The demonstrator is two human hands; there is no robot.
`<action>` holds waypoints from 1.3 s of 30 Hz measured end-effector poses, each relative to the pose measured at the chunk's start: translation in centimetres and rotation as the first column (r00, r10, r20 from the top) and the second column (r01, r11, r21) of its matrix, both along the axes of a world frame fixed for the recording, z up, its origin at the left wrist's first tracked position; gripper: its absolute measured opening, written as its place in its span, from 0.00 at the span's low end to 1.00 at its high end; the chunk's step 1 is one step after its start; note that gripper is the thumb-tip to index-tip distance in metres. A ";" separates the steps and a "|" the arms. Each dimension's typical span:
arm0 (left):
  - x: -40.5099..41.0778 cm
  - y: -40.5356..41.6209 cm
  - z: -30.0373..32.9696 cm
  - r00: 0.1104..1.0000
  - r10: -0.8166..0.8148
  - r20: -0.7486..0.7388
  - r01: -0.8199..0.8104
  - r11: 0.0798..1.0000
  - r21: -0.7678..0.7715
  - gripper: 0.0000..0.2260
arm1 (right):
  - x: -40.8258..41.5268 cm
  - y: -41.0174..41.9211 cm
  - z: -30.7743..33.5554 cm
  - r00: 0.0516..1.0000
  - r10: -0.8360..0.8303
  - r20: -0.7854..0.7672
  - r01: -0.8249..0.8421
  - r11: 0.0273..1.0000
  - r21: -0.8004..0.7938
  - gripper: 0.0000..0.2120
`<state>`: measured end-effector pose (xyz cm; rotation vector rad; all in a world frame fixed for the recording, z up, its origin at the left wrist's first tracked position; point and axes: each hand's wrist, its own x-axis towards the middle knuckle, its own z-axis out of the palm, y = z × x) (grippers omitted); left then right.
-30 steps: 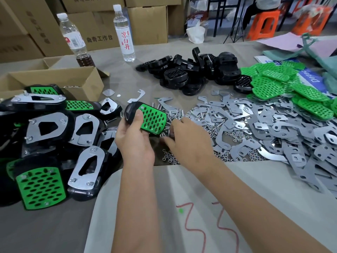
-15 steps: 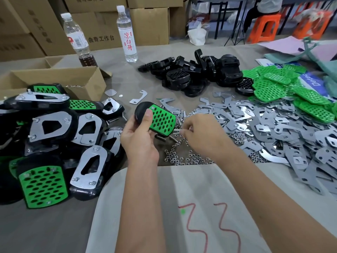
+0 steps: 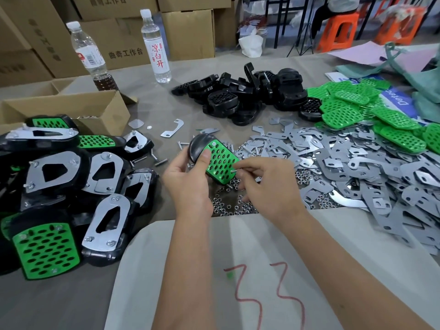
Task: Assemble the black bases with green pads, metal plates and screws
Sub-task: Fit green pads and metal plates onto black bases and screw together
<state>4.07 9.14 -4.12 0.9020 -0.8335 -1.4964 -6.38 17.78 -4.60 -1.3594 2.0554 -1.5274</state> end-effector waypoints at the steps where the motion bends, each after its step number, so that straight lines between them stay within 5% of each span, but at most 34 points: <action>1: -0.1 0.1 0.0 1.000 -0.006 0.011 0.006 1.000 -0.009 0.10 | 0.0 0.0 -0.1 1.000 -0.008 -0.001 0.008 1.000 0.003 0.08; 8: -0.1 0.5 0.1 0.981 -0.116 0.153 0.129 0.989 -0.075 0.11 | -0.5 -0.2 -0.6 1.000 -0.014 -0.019 0.015 0.998 0.055 0.09; 14: 0.0 0.6 -0.5 0.871 -0.123 0.475 0.236 0.954 -0.184 0.28 | -0.3 -0.3 -0.8 0.999 -0.025 -0.046 0.025 1.000 0.006 0.05; 17: -0.3 0.8 -0.5 0.897 -0.068 0.437 0.163 0.969 -0.185 0.23 | -0.3 -0.1 -0.9 0.998 -0.053 -0.022 0.052 0.998 -0.034 0.04; 21: -1.2 1.6 0.1 0.925 -0.017 0.379 0.105 0.971 -0.213 0.25 | -0.4 -0.2 -0.6 0.959 -0.148 -0.242 0.129 0.987 -0.093 0.04; 27: -2.8 3.5 0.3 0.897 0.050 0.439 0.127 0.922 -0.366 0.25 | -0.9 0.2 -0.3 0.958 -0.231 -0.171 0.216 0.971 -0.104 0.06; 30: -2.6 3.0 0.5 0.974 -0.019 0.227 0.075 0.967 -0.244 0.21 | -1.5 0.6 0.1 0.961 -0.046 0.273 0.074 0.993 -0.092 0.07; 32: -2.4 2.8 0.6 0.993 -0.120 0.003 0.120 0.988 -0.094 0.18 | -1.8 0.7 0.4 0.798 0.071 0.599 0.013 0.991 -0.135 0.12; 36: -2.5 2.9 0.6 0.979 -0.187 -0.085 0.186 0.982 -0.023 0.17 | -2.5 0.8 0.6 0.667 0.219 0.712 -0.119 0.975 -0.188 0.14; 39: -2.7 3.1 0.5 0.985 -0.168 0.047 0.172 0.980 -0.097 0.16 | -2.8 1.0 0.5 0.634 0.236 0.736 -0.124 0.971 -0.204 0.19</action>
